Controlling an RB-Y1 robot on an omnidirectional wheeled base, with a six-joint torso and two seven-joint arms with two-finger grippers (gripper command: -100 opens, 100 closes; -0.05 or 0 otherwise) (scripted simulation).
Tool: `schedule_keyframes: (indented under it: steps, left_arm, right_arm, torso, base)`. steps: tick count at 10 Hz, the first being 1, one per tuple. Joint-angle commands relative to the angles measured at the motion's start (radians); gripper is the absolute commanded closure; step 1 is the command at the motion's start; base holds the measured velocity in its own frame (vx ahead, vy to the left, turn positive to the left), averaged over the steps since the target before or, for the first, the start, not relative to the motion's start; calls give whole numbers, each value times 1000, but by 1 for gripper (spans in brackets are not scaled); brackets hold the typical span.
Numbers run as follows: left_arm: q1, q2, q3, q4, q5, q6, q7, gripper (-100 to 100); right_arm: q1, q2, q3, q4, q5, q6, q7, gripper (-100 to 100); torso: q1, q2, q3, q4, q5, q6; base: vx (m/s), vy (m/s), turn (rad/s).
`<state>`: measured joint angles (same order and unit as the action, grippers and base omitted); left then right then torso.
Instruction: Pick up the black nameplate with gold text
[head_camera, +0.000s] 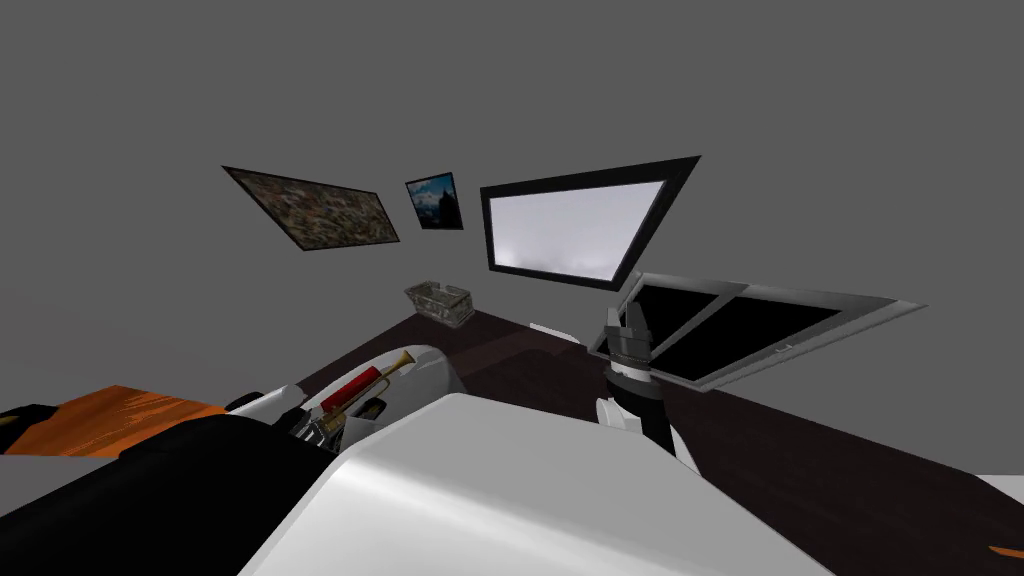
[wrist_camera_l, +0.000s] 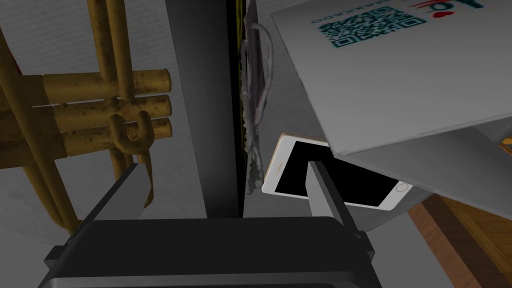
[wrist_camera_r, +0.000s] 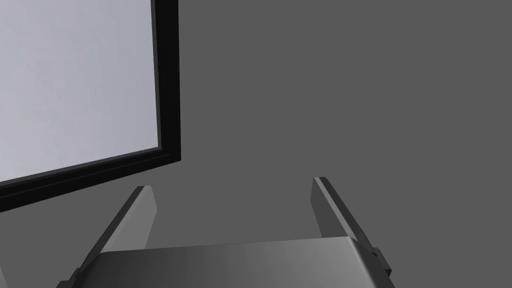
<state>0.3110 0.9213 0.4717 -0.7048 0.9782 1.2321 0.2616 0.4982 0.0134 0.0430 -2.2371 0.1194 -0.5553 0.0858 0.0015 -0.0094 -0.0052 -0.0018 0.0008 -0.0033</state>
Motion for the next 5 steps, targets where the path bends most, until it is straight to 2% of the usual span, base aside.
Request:
schedule_keyframes:
  steps: [1, 4, 5]
  left_arm:
    - [-22, 1, -37, 8, 6, -19, -22, -100]
    - [-49, 0, -90, 9, 14, -42, -47, -100]
    - [-45, 1, -79, 12, 12, -38, -44, -100]
  right_arm:
    - [0, 0, 0, 0, 0, 0, 0, 0]
    - [0, 0, 0, 0, 0, 0, 0, 0]
    - [0, 0, 0, 0, 0, 0, 0, 0]
  torso:
    - [0, 0, 0, 0, 0, 0]
    - [-1, 1, 0, 0, 0, 1]
    - [0, 1, 1, 0, 0, 1]
  base:
    - [135, 11, 276]
    - [101, -2, 188]
    - [40, -2, 38]
